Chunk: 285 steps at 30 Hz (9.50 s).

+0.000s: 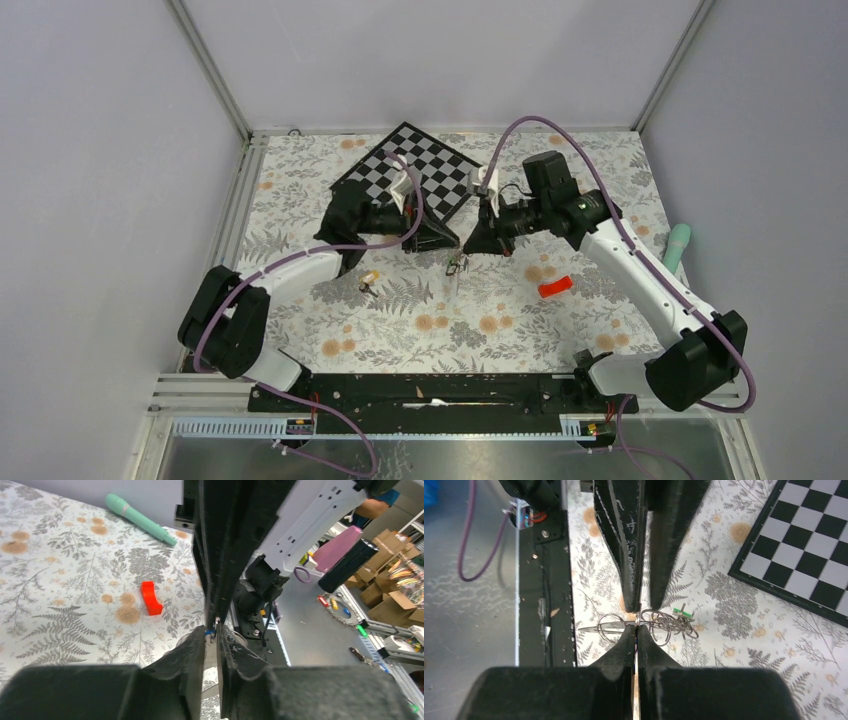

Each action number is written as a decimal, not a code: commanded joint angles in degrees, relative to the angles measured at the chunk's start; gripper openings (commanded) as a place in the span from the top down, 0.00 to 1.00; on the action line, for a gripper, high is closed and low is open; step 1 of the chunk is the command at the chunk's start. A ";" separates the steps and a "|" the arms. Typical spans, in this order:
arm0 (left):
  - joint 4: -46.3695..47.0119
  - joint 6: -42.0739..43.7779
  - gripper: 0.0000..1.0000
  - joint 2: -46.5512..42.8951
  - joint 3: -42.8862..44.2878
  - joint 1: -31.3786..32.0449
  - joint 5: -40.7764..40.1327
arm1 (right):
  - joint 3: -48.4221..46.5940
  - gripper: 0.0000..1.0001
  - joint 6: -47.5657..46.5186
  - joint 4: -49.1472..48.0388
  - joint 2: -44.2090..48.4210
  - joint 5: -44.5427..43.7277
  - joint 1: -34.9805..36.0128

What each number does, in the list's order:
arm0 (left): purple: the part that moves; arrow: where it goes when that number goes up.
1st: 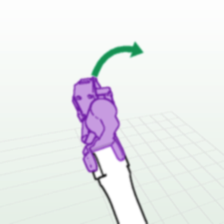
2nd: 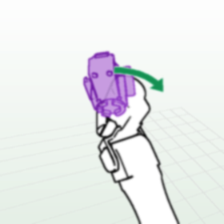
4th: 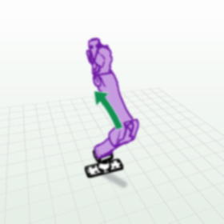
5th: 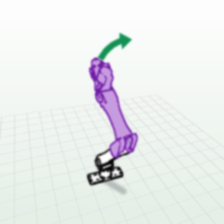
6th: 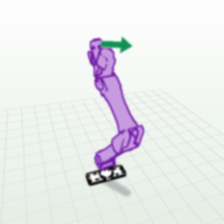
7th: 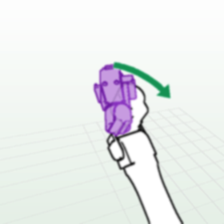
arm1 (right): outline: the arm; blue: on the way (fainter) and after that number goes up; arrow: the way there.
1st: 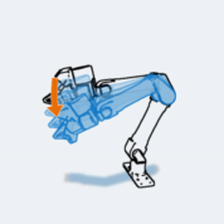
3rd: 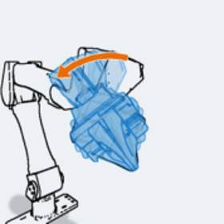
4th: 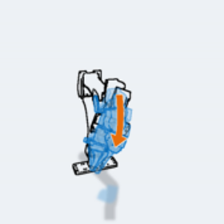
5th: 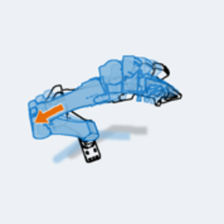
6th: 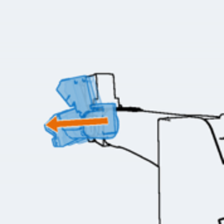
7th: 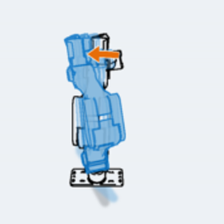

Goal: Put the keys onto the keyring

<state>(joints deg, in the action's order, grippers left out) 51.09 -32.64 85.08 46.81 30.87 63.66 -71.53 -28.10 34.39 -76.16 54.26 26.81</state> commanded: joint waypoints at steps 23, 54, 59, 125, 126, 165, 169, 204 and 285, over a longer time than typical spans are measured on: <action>-45.41 40.70 0.55 2.60 16.14 3.17 5.96 | -8.38 1.00 -4.48 12.02 -2.91 -17.29 7.54; -9.31 11.37 1.00 0.22 5.16 2.17 8.32 | -1.06 0.66 -4.43 7.17 2.71 -17.51 7.30; -8.73 10.65 1.00 -0.15 4.70 2.02 8.37 | -0.05 0.67 -4.97 6.87 2.92 -16.84 7.38; 8.15 -2.84 1.00 1.10 0.75 1.65 7.88 | -4.28 0.75 -3.88 5.61 1.41 -10.36 6.37; 8.15 -2.82 1.00 1.07 0.68 1.65 7.88 | -4.31 0.80 -3.82 5.68 1.40 -10.32 6.41; -17.83 18.39 0.64 2.37 11.73 1.21 8.27 | -18.81 1.00 -12.09 22.63 -6.65 -26.65 11.51; -14.09 15.11 0.69 2.55 10.31 1.29 8.24 | -18.23 1.00 -11.58 21.94 -6.26 -26.75 11.52; -1.14 5.88 1.00 1.19 5.72 0.86 7.96 | -10.61 0.72 -7.47 13.02 -0.25 -27.01 11.43; 26.96 -14.11 1.00 2.07 -0.71 1.73 7.62 | -7.51 0.65 -5.05 8.22 2.60 -7.42 6.50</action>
<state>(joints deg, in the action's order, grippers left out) 73.84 -46.57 87.48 45.58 32.40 71.59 -77.52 -33.56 43.42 -73.52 44.77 33.61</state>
